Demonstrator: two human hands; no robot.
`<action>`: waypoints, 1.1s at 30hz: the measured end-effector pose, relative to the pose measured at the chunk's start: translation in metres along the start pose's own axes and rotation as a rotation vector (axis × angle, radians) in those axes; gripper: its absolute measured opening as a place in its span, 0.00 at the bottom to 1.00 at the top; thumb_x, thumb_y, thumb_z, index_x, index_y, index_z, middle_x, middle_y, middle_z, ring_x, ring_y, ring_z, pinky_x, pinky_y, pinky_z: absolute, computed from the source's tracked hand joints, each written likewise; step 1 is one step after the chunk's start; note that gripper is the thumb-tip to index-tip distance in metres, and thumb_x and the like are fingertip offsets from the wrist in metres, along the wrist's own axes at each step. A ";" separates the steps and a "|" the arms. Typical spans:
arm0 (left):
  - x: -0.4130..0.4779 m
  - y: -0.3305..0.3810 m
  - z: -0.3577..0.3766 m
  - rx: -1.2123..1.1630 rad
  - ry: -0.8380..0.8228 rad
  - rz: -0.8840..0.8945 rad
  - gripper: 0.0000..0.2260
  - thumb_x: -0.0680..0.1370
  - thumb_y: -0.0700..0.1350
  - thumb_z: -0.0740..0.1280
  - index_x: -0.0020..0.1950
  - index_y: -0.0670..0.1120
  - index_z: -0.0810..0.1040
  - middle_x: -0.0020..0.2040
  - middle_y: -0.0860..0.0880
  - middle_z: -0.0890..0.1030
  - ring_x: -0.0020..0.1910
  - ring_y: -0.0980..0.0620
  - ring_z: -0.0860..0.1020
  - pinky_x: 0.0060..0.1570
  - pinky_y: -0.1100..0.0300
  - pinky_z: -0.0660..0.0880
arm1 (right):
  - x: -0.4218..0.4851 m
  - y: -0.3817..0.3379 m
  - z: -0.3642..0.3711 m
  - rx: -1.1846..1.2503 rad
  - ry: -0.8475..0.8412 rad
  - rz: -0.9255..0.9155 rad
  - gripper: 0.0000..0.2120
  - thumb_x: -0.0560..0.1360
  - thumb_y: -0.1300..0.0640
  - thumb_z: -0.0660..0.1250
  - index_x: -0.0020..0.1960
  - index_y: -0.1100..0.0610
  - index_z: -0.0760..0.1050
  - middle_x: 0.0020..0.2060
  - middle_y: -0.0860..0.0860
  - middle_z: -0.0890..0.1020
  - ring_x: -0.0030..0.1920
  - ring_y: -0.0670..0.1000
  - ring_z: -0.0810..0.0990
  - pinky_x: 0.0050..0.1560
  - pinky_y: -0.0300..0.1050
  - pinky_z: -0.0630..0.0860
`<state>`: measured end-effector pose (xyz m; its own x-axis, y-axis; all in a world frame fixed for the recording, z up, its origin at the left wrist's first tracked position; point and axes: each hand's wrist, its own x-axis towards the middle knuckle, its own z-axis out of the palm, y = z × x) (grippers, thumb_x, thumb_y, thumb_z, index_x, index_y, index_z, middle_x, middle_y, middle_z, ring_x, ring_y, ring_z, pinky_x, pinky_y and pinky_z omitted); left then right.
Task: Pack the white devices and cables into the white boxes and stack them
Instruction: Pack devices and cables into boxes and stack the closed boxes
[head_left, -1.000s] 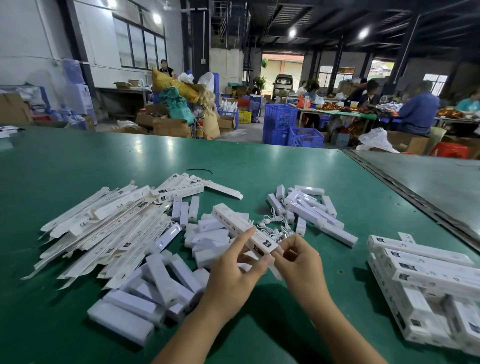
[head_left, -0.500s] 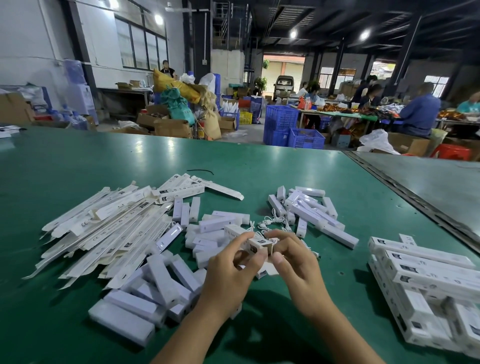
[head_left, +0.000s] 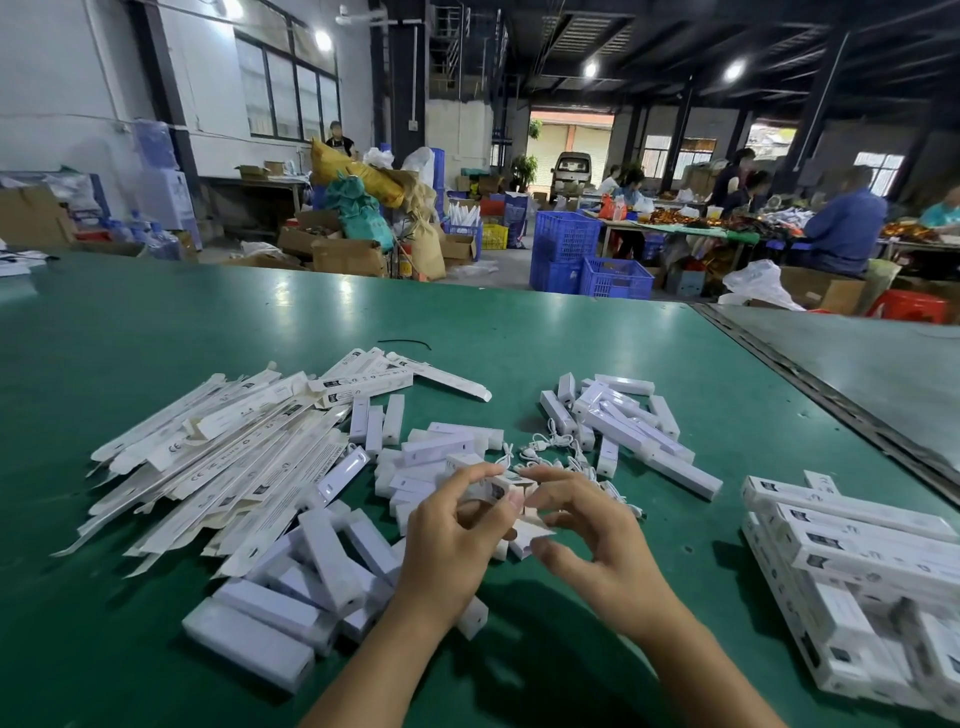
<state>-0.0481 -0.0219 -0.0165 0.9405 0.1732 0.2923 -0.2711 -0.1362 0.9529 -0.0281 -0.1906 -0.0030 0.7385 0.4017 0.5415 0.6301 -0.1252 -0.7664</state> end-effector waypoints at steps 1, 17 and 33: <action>0.000 0.000 0.001 -0.005 -0.025 -0.012 0.12 0.74 0.55 0.72 0.56 0.58 0.81 0.38 0.48 0.85 0.39 0.50 0.84 0.41 0.48 0.81 | 0.000 0.001 0.000 -0.003 0.017 -0.002 0.08 0.72 0.56 0.68 0.50 0.48 0.80 0.59 0.45 0.79 0.62 0.53 0.78 0.54 0.46 0.79; 0.000 -0.003 0.006 -0.020 -0.063 0.037 0.16 0.68 0.69 0.66 0.55 0.69 0.78 0.46 0.57 0.85 0.48 0.58 0.83 0.50 0.47 0.82 | -0.001 0.006 0.006 -0.102 0.226 0.012 0.09 0.76 0.45 0.68 0.52 0.47 0.78 0.29 0.45 0.79 0.27 0.43 0.69 0.30 0.34 0.66; 0.000 -0.001 0.003 0.013 -0.086 0.040 0.19 0.68 0.69 0.68 0.57 0.67 0.78 0.43 0.58 0.84 0.46 0.59 0.82 0.47 0.54 0.82 | 0.000 0.000 0.002 -0.051 0.242 0.018 0.03 0.71 0.60 0.74 0.43 0.54 0.84 0.47 0.47 0.85 0.44 0.52 0.84 0.40 0.57 0.81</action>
<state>-0.0475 -0.0246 -0.0174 0.9433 0.0832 0.3213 -0.3064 -0.1540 0.9394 -0.0283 -0.1883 -0.0036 0.7819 0.1706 0.5996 0.6230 -0.1783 -0.7617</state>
